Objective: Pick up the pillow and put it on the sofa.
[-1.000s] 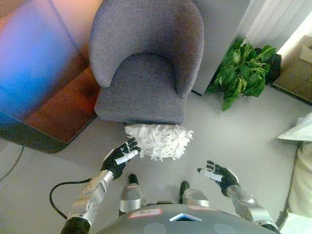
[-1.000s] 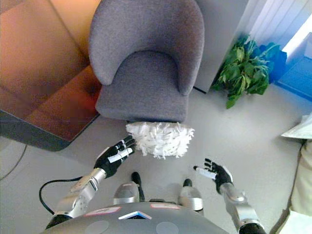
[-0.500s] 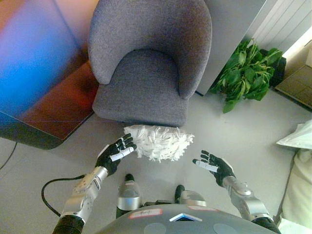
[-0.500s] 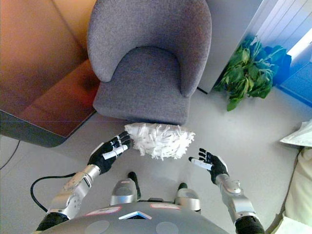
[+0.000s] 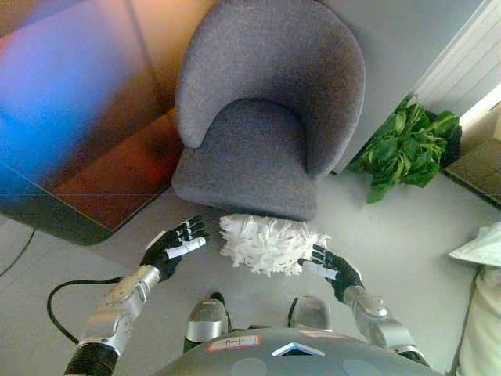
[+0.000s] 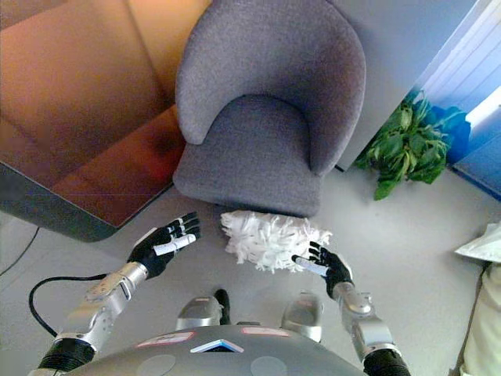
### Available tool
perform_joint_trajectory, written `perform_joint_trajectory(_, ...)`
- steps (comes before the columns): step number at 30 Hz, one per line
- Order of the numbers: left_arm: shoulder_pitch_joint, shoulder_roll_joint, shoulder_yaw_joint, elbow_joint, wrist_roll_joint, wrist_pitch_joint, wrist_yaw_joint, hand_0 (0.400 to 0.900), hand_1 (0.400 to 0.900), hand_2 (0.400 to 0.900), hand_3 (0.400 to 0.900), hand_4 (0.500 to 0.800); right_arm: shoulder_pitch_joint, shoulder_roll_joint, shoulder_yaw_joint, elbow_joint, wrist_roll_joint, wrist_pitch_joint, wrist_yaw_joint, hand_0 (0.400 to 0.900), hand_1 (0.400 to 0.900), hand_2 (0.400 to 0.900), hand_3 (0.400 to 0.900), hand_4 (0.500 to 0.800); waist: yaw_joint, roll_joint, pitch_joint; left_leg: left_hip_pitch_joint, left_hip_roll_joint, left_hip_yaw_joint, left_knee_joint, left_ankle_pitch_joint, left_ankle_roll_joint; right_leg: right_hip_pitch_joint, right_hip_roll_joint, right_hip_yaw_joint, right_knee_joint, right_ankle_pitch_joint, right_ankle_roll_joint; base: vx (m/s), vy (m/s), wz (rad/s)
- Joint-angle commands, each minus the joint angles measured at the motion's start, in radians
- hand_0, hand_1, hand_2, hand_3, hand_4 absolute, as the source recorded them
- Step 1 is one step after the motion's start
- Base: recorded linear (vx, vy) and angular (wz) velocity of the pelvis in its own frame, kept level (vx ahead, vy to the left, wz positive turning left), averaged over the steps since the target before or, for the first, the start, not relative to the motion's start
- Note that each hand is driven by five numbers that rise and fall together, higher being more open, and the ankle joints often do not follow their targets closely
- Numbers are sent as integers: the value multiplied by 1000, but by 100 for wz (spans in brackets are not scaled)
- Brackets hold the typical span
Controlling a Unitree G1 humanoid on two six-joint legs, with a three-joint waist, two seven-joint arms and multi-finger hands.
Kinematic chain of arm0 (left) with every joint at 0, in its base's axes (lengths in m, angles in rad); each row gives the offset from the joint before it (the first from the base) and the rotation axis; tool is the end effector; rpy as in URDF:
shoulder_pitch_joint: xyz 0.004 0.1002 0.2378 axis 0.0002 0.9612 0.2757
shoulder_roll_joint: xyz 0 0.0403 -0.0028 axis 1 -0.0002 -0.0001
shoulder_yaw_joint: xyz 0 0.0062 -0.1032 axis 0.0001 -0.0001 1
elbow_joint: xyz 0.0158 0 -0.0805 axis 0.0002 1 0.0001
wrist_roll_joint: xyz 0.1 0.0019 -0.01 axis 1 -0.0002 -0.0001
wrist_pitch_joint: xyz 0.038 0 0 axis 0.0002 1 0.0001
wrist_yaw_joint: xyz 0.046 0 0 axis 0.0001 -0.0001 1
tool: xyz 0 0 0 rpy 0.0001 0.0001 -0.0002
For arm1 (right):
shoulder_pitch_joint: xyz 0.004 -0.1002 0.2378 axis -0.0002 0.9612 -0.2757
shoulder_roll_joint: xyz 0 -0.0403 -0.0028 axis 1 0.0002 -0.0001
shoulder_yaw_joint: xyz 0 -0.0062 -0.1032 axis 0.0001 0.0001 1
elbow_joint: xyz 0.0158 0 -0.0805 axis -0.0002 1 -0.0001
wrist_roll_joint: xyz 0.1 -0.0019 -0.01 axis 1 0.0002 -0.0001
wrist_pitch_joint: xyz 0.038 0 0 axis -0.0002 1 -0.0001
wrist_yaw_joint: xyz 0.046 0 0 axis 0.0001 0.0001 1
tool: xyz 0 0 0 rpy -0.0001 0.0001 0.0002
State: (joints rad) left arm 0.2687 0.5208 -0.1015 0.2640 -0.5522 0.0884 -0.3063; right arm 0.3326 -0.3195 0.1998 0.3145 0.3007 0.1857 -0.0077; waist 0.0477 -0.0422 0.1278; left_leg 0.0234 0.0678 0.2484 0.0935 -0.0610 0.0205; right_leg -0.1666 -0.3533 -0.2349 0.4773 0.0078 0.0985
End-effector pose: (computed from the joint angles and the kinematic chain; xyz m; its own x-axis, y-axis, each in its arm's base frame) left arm 0.1184 0.2620 -0.0232 0.8041 -0.1969 -0.5609 0.1245 0.9784 -0.1650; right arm 0.0858 -0.2041 -0.0616 0.6481 -0.0085 -0.7615 -0.0102 0.9998 -0.0198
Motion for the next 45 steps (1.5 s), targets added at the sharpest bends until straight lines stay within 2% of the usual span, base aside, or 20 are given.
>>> perform_joint_trajectory(1,-26,33,18,-140,-28,-38,-30,900,900,900,900,800,-20,-46,-28,-64,-25,-87,6,900,900,900,900,800,-33,-25,0,-16,11,-71,11,-40,-30,25,-85,21,-262,264,128,186,-405,22)
perform_joint_trajectory(2,-29,36,8,-141,-32,-43,-25,900,900,900,900,800,-23,-52,-30,-66,-32,-89,5,900,900,900,900,800,-37,-33,4,-16,25,-74,26,-56,-47,22,-116,19,-360,304,147,181,-358,17)
perform_joint_trajectory(4,-30,37,0,-144,-45,-44,-10,900,900,900,900,800,-35,-67,-30,-64,-63,-94,11,900,900,900,900,800,-40,-37,10,-16,57,-83,41,-68,-70,22,-139,22,-418,360,163,154,-292,17)
perform_joint_trajectory(5,-26,41,0,-146,-49,-47,-9,900,900,900,900,800,-36,-77,-34,-69,-79,-95,16,900,900,900,900,800,-37,-36,11,-18,80,-88,50,-67,-80,37,-133,22,-445,333,163,136,-206,20)
perform_joint_trajectory(7,-24,36,-8,-143,-42,-55,10,900,900,900,900,800,-52,-97,-30,-59,-110,-90,14,900,900,900,900,800,-35,-41,10,-14,125,-82,62,-54,-103,66,-130,5,-450,327,163,175,-201,25)
perform_joint_trajectory(9,-20,29,-4,-141,-50,-38,17,900,900,900,900,800,-63,-127,-31,-67,-170,-84,11,900,900,900,900,800,-29,-40,-2,3,166,-77,47,-29,-132,104,-107,-20,-479,289,163,212,-163,30)
perform_joint_trajectory(11,-9,21,0,-140,-41,-25,0,900,900,900,900,800,-62,-161,-33,-90,-241,-79,21,900,900,900,900,800,-27,-39,-12,24,191,-62,24,-9,-142,143,-83,-44,-492,254,163,202,-96,36)
perform_joint_trajectory(13,7,30,-1,-148,-11,-32,-22,900,900,900,900,800,-60,-194,-32,-109,-306,-89,19,900,900,900,900,800,-29,-34,-15,36,199,-54,5,5,-144,151,-68,-55,-479,223,163,143,-32,35)
perform_joint_trajectory(17,-19,53,-3,-148,-50,-42,-17,900,900,900,900,800,-102,-249,-16,-127,-431,-131,-22,900,900,900,900,800,-36,-22,26,5,211,-76,25,5,-141,81,-60,-34,-367,159,150,-35,-5,32)
perform_joint_trajectory(20,-55,82,-6,-146,-72,-78,-16,900,900,900,900,800,-160,-291,3,-143,-536,-153,-64,900,900,900,900,800,-33,-13,77,-58,224,-114,82,-5,-150,-2,-73,-8,-295,137,151,-146,-66,32)
perform_joint_trajectory(23,-98,104,-18,-151,-109,-120,-8,900,900,900,900,800,-242,-326,31,-134,-557,-151,-105,900,900,900,900,800,-29,0,137,-154,245,-149,151,-9,-156,-110,-94,22,-220,122,149,-218,-79,26)
perform_joint_trajectory(27,-179,121,-59,-162,-157,-182,36,900,900,900,900,800,-377,-353,76,-102,-562,-150,-143,900,900,900,900,800,-23,14,216,-319,254,-199,238,-4,-165,-264,-112,69,-129,97,146,-282,-40,19)
perform_joint_trajectory(34,-271,109,-89,-206,-215,-287,123,900,900,900,900,800,-509,-390,100,-109,-516,-175,-137,900,900,900,900,800,-23,42,313,-575,253,-238,373,-4,-172,-475,-100,108,-8,49,130,-221,-1,10)
perform_joint_trajectory(39,-325,104,-110,-226,-212,-322,141,900,900,900,900,800,-590,-402,98,-113,-500,-182,-209,900,900,900,900,800,-15,51,349,-719,246,-233,463,-19,-174,-593,-92,103,78,22,114,-164,-8,6)
perform_joint_trajectory(45,-378,92,-122,-241,-209,-335,156,900,900,900,900,800,-684,-395,102,-118,-525,-154,-277,900,900,900,900,800,-11,63,367,-862,241,-236,583,-51,-166,-717,-96,97,215,-18,96,-95,1,10)
